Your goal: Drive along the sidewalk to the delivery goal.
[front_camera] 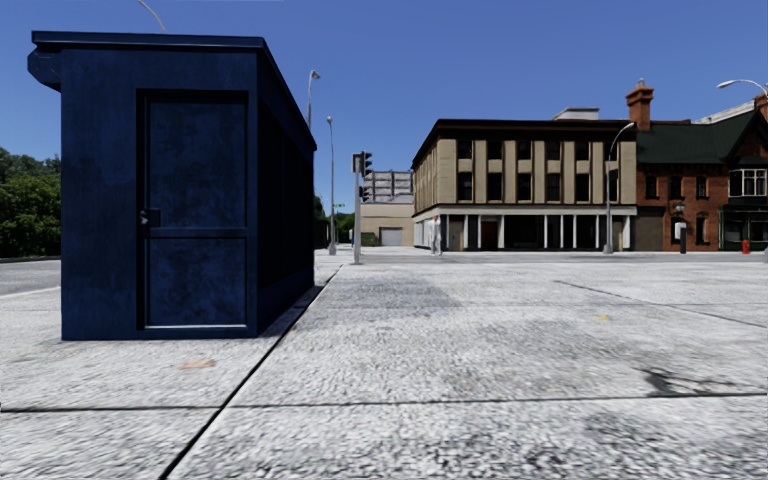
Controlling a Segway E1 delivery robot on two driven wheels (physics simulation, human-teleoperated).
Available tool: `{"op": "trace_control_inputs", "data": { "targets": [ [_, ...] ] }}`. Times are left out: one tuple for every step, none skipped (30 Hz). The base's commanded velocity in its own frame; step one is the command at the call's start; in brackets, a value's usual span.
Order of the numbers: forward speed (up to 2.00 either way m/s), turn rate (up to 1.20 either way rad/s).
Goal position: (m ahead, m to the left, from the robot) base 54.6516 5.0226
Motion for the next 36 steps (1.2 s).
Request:
{"op": "trace_control_inputs", "data": {
  "targets": [
    [2.00,0.00],
    [2.00,0.00],
    [2.00,0.00],
    [2.00,0.00],
    [2.00,0.00],
    [2.00,0.00],
    [2.00,0.00],
    [2.00,0.00],
    [2.00,0.00],
    [2.00,0.00],
    [2.00,0.00],
    [2.00,0.00],
    [2.00,0.00],
    [2.00,0.00],
    [2.00,0.00],
    [2.00,0.00],
    [2.00,0.00],
    [2.00,0.00],
    [2.00,0.00],
    [2.00,0.00],
    [2.00,0.00],
    [2.00,0.00],
    [2.00,0.00],
    [2.00,0.00],
    [2.00,0.00],
    [2.00,0.00],
    [2.00,0.00],
    [2.00,0.00],
    [2.00,0.00],
    [2.00,0.00],
    [2.00,0.00],
    [2.00,0.00],
    [2.00,0.00],
    [2.00,0.00],
    [2.00,0.00],
    [2.00,0.00]
  ]
}}
